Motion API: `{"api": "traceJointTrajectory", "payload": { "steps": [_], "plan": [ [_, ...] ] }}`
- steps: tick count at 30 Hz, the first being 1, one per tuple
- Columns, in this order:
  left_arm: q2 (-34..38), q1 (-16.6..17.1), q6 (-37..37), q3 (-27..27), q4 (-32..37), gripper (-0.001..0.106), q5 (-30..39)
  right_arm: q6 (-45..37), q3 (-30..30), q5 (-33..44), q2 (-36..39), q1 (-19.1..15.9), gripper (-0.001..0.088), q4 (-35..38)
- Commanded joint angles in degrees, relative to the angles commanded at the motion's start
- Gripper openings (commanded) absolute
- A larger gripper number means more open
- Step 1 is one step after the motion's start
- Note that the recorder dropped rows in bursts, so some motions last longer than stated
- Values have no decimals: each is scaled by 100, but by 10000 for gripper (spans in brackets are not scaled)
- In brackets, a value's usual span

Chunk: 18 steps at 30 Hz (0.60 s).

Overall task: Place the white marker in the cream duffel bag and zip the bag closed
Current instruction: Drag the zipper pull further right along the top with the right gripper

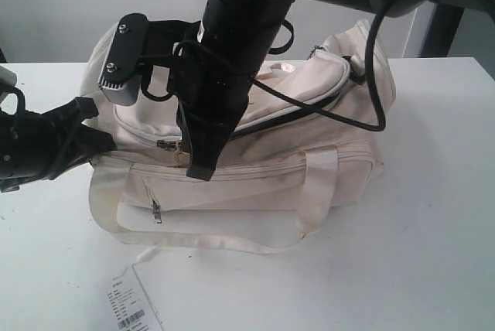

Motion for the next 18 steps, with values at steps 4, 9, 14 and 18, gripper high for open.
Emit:
{"api": "traceJointTrajectory", "payload": {
  "steps": [4,9,14,18],
  "plan": [
    [0,0,0,0,0,0,0,0,0,43,0,0,0,-28],
    [0,0,0,0,0,0,0,0,0,64,0,0,0,-112],
    [0,0,0,0,0,0,0,11,0,169,0,0,0,-169],
    [0,0,0,0,0,0,0,11,0,191,0,0,0,-178]
  ]
}}
